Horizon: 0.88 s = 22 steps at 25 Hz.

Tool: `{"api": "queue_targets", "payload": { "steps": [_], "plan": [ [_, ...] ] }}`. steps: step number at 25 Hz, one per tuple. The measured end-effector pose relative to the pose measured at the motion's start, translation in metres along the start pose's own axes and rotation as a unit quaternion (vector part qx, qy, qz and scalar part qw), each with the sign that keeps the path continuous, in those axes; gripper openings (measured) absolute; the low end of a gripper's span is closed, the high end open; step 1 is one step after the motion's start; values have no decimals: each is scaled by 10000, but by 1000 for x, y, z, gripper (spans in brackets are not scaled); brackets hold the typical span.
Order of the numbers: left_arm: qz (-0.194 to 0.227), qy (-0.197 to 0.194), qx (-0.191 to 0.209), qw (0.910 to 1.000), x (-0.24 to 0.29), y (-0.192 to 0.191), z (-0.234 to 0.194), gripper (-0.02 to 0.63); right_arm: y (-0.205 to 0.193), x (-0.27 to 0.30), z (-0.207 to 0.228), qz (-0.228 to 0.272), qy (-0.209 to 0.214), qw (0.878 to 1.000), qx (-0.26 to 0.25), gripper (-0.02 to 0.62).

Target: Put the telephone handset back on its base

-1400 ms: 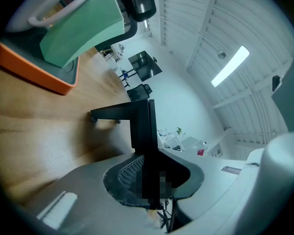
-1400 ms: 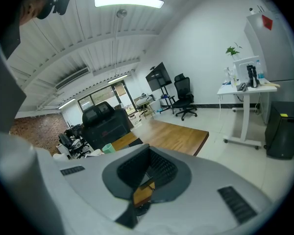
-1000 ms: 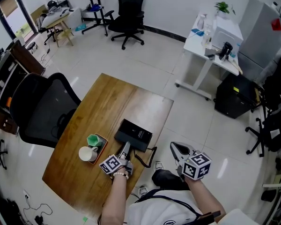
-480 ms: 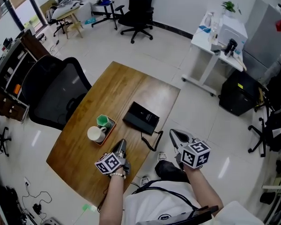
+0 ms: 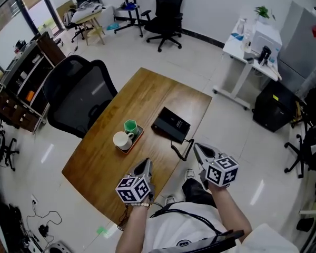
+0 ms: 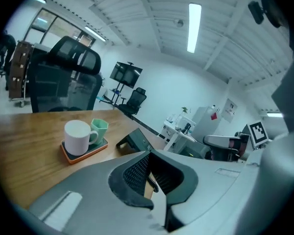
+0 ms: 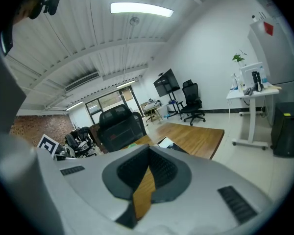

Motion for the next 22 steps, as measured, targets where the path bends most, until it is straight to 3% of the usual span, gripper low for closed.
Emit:
{"api": "queue_targets", "payload": {
  "steps": [4,10,22],
  "plan": [
    [83,-296,153,9994,-19,8,21,5,-6,-2,-14,65,-15,10000,-31,0],
    [262,-429,703,9963,-33,15,42,5,-14,-6,-27,108,-83,9999,-42,0],
    [298,-390,843,9952,-27,15,41,5,-19,-11,-41,-27,-109,9997,-238,0]
  ]
}}
Point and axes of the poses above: the fingertips, and each gripper's own axes: x forward along the fingers, z to its right, y out of its top, the point moved 8 cm from there along -x, backward along the fingers, and after that the axes turned 15 degrees about y, right-handed, at the moved point
